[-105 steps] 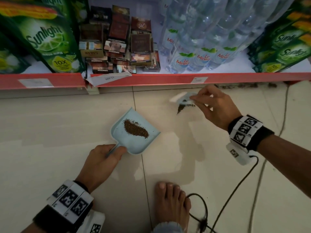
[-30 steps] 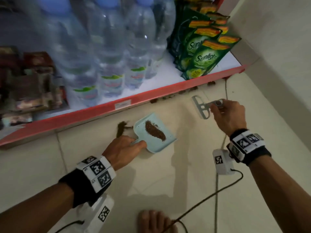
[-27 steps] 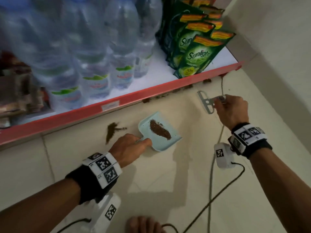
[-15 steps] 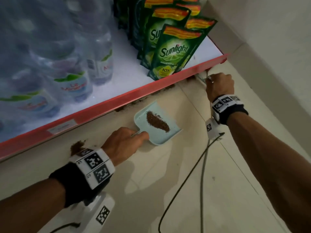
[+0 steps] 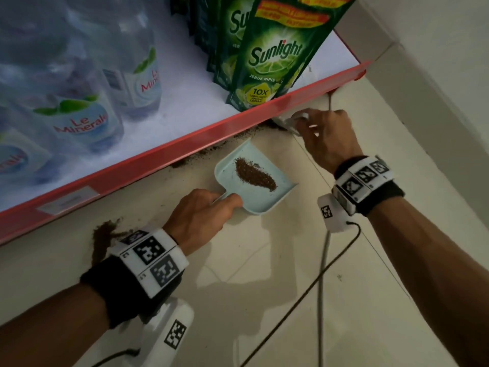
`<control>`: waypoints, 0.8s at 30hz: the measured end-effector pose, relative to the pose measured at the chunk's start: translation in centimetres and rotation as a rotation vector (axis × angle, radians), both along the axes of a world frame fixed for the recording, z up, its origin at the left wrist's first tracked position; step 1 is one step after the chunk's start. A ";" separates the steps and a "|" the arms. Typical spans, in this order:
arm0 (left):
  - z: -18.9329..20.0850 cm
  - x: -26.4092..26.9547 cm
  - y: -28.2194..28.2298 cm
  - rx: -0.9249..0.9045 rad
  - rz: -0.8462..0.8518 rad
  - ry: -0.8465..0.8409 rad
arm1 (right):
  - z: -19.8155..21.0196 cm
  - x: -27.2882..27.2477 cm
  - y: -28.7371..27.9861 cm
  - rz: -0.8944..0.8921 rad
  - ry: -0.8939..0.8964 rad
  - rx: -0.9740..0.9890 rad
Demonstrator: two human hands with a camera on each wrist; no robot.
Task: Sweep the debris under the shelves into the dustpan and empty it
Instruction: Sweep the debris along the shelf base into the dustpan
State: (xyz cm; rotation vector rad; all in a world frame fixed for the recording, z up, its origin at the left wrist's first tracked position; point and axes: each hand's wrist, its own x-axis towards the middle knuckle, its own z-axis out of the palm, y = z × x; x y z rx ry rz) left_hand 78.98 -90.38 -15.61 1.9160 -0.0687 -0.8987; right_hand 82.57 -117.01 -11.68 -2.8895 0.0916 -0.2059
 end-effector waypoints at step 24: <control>-1.0 -0.8 2.8 -0.009 0.063 0.082 | -0.9 3.4 -3.5 -0.328 0.068 -0.118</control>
